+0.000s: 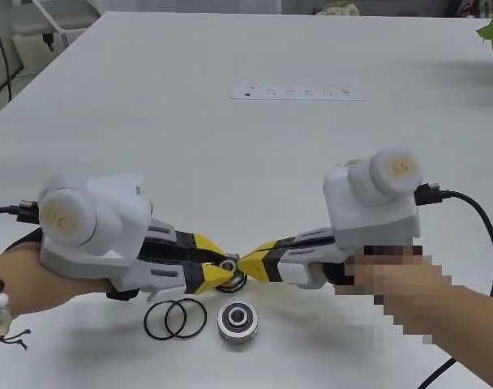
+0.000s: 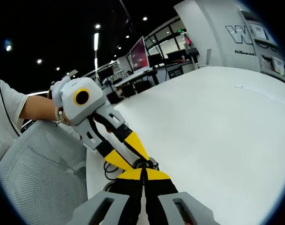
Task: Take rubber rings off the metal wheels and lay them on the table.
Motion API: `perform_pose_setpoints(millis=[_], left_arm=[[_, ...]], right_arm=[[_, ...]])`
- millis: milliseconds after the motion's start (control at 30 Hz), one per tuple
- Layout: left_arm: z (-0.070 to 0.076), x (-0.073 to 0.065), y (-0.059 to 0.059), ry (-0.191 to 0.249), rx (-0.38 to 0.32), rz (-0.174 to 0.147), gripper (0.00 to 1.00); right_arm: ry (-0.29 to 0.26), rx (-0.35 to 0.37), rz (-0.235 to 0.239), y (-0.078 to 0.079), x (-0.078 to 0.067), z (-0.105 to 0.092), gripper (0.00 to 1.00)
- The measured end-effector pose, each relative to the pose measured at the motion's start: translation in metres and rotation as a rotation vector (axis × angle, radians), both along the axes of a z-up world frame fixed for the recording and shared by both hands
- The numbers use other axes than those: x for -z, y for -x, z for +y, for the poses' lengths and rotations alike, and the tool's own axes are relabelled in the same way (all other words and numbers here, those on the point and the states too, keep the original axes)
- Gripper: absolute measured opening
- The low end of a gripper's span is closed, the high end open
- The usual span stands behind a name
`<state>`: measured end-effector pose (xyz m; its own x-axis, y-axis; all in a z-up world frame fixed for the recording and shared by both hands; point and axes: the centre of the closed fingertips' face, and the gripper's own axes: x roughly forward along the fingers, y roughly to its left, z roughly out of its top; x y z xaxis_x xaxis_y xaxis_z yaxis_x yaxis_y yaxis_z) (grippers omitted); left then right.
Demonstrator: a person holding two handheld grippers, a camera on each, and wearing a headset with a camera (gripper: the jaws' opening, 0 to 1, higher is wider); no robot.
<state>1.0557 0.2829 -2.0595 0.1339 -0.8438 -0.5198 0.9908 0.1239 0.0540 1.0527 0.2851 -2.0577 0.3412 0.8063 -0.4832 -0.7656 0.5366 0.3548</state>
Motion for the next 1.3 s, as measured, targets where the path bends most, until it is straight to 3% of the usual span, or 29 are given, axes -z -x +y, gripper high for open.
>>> perform_pose_setpoints(millis=[300,333,367,400,433,533,667,967,1033,1100,1300], left_arm=[[0.0,0.0,0.0,0.005,-0.006,0.005,0.07],[-0.001,0.0,0.0,0.008,-0.008,0.007,0.07],[-0.001,0.0,0.0,0.008,-0.008,0.007,0.07],[-0.001,0.0,-0.001,0.006,-0.012,0.005,0.07],[-0.001,0.0,-0.001,0.005,-0.01,0.003,0.07],[-0.001,0.0,-0.001,0.004,-0.013,0.006,0.07],[-0.001,0.0,-0.001,0.01,-0.02,0.013,0.07],[-0.001,0.0,-0.001,0.003,-0.017,0.024,0.08],[-0.001,0.0,-0.002,0.003,-0.02,0.037,0.08],[-0.001,0.0,-0.003,0.012,-0.051,0.075,0.08],[0.002,-0.001,-0.001,-0.004,-0.04,0.075,0.1]], right_arm=[[-0.026,-0.013,0.0,0.001,-0.004,0.003,0.0],[-0.137,-0.016,-0.002,0.001,-0.02,0.013,0.0],[-0.202,0.01,0.01,-0.002,-0.031,0.016,0.0],[-0.075,-0.005,0.02,-0.001,-0.018,0.011,0.0],[-0.027,-0.022,-0.076,-0.008,-0.017,0.01,0.0],[-0.068,0.009,-0.012,-0.006,-0.015,0.013,0.0],[-0.034,0.016,-0.02,-0.008,-0.008,0.008,0.0],[-0.024,0.034,-0.006,-0.009,-0.004,0.002,0.0],[-0.025,0.037,-0.003,-0.008,-0.004,0.001,0.0],[-0.025,0.041,-0.001,-0.008,-0.004,0.0,0.0],[-0.032,0.048,0.007,-0.007,-0.005,-0.003,0.0]])
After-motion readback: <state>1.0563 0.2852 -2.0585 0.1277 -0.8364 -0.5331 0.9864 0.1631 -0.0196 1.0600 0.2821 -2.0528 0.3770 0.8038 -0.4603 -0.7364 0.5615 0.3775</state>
